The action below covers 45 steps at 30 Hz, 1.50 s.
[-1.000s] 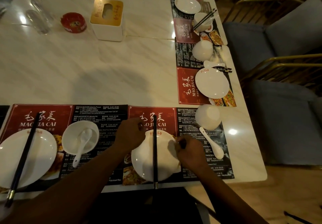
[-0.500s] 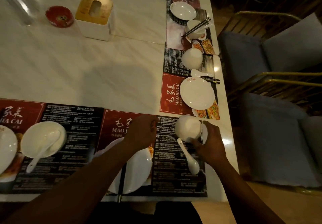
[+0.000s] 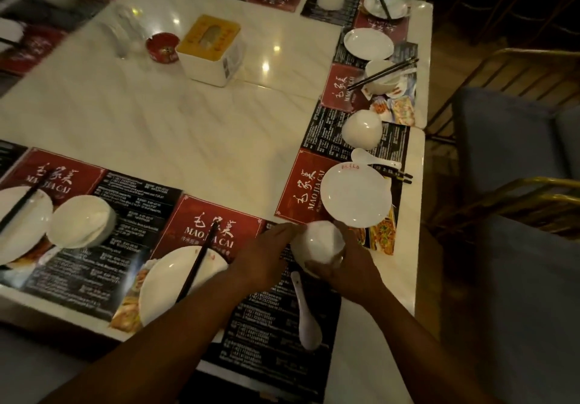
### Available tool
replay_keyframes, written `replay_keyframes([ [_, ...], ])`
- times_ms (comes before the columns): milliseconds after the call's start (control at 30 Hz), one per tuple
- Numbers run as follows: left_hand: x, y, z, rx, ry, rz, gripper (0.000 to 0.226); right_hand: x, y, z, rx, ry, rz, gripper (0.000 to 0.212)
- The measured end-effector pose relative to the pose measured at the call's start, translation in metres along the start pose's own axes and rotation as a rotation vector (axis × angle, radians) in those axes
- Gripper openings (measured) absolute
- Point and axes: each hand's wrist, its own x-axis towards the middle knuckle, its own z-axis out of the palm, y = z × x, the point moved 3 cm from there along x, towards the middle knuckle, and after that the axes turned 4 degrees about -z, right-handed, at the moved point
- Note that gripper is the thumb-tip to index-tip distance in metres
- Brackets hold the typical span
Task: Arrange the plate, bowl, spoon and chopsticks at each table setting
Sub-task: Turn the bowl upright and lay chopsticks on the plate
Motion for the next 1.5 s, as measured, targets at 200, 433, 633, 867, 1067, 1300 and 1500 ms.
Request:
replay_keyframes([
  [200, -0.004, -0.007, -0.042, -0.198, 0.336, -0.055, 0.049, 0.013, -0.047, 0.002, 0.4, -0.212, 0.188, 0.087],
  [433, -0.027, -0.039, -0.054, -0.103, 0.161, -0.063, 0.035, 0.003, -0.056, 0.023, 0.35, -0.27, 0.304, 0.062],
  [633, -0.041, -0.058, -0.039, -0.098, -0.033, -0.084, 0.035, -0.025, -0.039, 0.038, 0.284, -0.18, 0.204, 0.019],
  [867, -0.044, -0.058, -0.024, -0.132, -0.176, -0.084, 0.035, -0.055, -0.017, 0.047, -0.057, 0.01, 0.2, 0.018],
  [1067, -0.037, -0.051, -0.021, -0.138, -0.246, -0.006, 0.036, -0.075, -0.001, 0.066, -0.371, -0.032, 0.224, 0.02],
  [1300, -0.026, -0.045, -0.02, -0.14, -0.247, 0.048, 0.034, -0.068, 0.006, 0.07, -0.23, 0.035, 0.306, 0.012],
  [1500, -0.024, -0.047, -0.022, -0.152, -0.223, 0.033, 0.032, -0.081, -0.007, 0.025, -0.068, 0.358, 0.298, 0.018],
])
